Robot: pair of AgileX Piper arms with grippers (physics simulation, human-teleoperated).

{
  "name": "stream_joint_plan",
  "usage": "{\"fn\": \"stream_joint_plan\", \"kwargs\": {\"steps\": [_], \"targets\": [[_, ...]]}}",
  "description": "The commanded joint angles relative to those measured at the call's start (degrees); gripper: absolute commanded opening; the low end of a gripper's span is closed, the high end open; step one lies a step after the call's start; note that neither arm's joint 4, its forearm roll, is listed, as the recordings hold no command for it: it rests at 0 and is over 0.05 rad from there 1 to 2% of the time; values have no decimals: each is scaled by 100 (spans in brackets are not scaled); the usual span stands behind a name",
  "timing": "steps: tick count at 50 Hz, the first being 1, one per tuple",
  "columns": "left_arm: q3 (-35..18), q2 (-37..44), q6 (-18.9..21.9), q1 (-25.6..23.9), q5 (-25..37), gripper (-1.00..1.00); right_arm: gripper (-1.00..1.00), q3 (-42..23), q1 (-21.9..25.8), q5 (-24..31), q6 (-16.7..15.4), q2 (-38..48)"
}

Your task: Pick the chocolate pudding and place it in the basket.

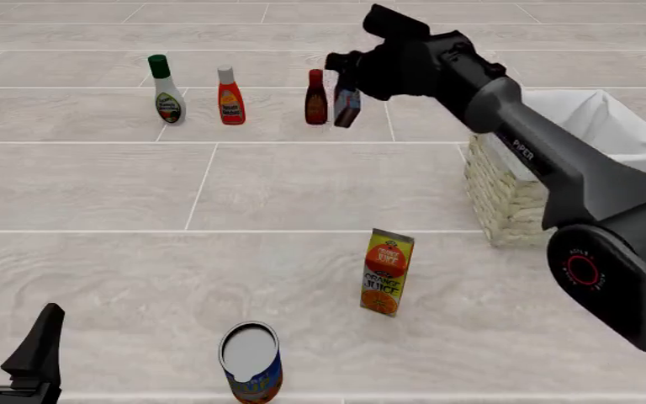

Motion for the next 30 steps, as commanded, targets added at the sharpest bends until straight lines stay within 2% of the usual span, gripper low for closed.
{"fn": "stream_joint_plan", "kwargs": {"steps": [1,21,30], "targets": [[0,0,0,0,0,100,-100,11,-123,52,-45,-274],[0,0,0,0,0,100,-100,-186,-533,276,-302,-571],[0,0,0,0,0,100,-100,-117,-814,284,-637,-763]]}}
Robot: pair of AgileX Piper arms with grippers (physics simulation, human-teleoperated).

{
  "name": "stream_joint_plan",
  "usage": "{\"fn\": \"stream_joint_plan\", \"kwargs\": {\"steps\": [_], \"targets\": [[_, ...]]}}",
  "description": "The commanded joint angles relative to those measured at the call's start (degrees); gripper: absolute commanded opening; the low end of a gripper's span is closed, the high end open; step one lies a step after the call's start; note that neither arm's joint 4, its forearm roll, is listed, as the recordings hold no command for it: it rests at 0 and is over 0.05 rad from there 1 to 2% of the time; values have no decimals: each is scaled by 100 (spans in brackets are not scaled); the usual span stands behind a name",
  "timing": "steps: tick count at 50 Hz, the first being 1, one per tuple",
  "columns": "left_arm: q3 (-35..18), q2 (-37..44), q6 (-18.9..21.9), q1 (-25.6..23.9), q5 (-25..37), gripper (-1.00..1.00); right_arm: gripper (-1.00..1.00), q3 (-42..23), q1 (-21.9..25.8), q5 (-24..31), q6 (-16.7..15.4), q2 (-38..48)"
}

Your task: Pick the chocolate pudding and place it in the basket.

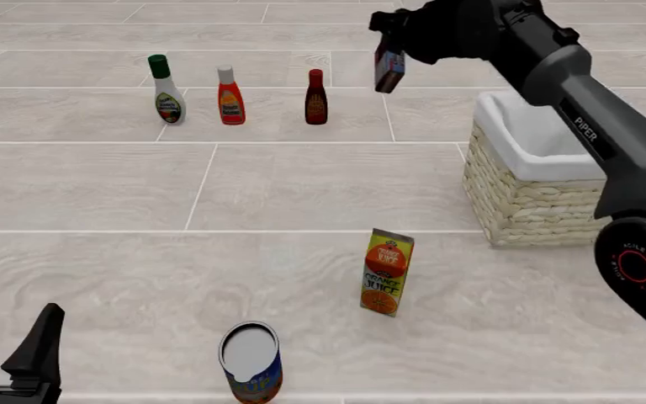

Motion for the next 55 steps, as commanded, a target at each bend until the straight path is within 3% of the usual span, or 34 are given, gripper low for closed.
{"fn": "stream_joint_plan", "kwargs": {"steps": [1,31,55], "targets": [[0,0,0,0,0,100,-100,22,-262,33,-224,-214],[0,0,0,0,0,100,-100,1011,-905,-322,-338,-1302],[0,0,0,0,0,100,-100,1525,-1477,-459,-176,-1770]]}}
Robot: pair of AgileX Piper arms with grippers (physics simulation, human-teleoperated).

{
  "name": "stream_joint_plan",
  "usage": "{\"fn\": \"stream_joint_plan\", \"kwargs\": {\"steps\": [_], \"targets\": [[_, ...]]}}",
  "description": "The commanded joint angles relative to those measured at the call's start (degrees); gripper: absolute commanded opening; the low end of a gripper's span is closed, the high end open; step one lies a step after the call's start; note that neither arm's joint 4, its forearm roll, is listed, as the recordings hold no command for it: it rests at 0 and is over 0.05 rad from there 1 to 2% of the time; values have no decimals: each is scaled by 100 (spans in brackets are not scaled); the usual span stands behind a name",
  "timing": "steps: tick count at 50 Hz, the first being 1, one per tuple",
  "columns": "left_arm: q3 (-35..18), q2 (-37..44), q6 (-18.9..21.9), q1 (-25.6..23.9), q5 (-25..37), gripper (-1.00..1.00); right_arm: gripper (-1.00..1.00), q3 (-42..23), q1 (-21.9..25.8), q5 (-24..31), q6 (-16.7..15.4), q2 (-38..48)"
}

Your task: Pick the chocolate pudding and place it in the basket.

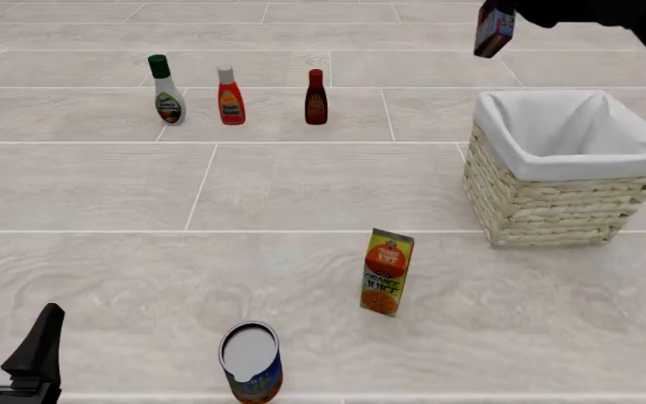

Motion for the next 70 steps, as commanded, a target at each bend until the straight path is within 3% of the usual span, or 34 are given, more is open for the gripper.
{"fn": "stream_joint_plan", "kwargs": {"steps": [1,20,55,70], "targets": [[0,0,0,0,0,100,-100,223,-273,-89,161,-198],[0,0,0,0,0,100,-100,370,-816,-201,45,-200],[0,0,0,0,0,100,-100,-212,-1675,-145,-189,404],[0,0,0,0,0,100,-100,45,-1930,-409,-493,490]]}}
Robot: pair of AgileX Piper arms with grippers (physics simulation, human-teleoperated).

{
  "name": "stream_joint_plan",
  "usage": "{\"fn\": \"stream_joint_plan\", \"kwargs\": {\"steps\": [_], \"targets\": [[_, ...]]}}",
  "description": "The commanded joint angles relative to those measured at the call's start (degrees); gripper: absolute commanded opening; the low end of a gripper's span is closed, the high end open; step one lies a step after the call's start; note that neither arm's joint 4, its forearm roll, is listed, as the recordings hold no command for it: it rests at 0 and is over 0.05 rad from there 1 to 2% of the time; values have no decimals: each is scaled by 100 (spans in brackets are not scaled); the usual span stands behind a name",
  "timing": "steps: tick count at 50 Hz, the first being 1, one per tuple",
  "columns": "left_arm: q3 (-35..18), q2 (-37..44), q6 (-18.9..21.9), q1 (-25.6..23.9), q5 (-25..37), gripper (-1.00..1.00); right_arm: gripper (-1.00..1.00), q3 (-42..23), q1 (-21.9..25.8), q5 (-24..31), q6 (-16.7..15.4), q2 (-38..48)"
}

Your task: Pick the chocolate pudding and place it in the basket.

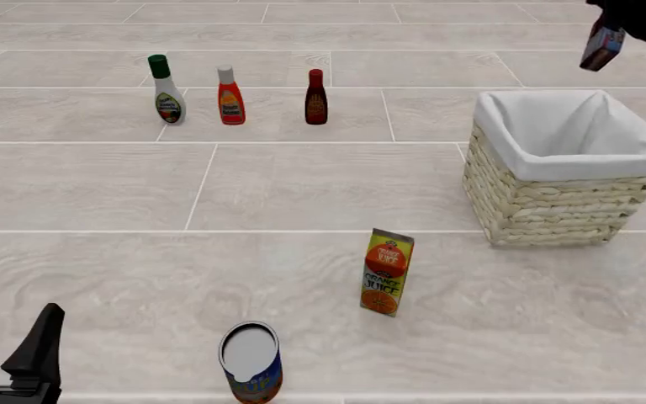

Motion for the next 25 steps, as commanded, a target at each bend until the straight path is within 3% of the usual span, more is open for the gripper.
{"fn": "stream_joint_plan", "kwargs": {"steps": [1,17,25], "targets": [[0,0,0,0,0,100,-100,168,-178,-219,-142,76],[0,0,0,0,0,100,-100,603,-152,-595,-385,95],[0,0,0,0,0,100,-100,890,-97,-760,-356,135]]}}
